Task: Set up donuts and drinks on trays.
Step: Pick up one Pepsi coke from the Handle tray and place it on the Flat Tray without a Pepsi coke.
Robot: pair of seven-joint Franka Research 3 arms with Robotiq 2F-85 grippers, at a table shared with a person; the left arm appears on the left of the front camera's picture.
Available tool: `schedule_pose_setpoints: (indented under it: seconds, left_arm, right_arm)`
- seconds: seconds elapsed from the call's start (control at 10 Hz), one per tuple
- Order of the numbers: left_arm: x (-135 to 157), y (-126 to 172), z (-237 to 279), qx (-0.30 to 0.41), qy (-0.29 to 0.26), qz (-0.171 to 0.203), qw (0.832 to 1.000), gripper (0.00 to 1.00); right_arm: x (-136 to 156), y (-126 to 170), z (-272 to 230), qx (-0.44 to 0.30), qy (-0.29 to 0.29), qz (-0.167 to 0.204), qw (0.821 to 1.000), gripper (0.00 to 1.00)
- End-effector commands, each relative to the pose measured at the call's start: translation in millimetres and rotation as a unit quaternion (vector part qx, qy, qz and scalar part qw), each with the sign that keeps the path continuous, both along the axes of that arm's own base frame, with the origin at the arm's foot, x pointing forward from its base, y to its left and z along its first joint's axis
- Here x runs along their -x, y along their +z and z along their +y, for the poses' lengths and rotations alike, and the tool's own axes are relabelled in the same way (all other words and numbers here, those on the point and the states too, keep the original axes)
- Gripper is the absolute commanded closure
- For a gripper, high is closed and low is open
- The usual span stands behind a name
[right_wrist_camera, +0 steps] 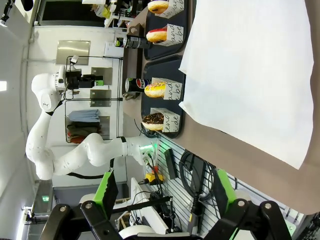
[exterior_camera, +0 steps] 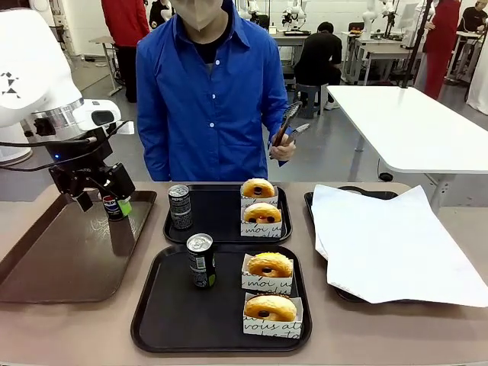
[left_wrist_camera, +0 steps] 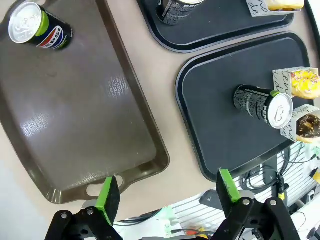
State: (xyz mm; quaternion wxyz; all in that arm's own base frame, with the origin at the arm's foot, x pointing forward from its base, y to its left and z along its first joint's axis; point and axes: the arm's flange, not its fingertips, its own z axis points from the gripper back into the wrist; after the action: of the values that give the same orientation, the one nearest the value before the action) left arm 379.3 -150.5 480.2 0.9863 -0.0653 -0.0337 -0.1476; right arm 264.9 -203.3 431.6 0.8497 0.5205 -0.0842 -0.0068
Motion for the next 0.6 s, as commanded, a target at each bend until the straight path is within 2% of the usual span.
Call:
schedule_pose_setpoints:
  seconds: [0.0,0.4,0.5]
  left_arm:
    - [3.9,2.0,0.6,0.001,-0.004,-0.003,1.000,0.00]
    - [1.2,2.1,-0.7,0.000,-0.001,-0.003,1.000,0.00]
    - [-8.3,10.2,18.8,0.062,0.020,0.006,0.998,0.00]
  right_arm:
    - [-1.0,-0.4,-0.5,-0.007,0.002,-0.009,1.000,0.00]
    - [-1.0,-0.4,-0.5,-0.007,0.002,-0.009,1.000,0.00]
    - [-1.0,-0.4,-0.5,-0.007,0.002,-0.009,1.000,0.00]
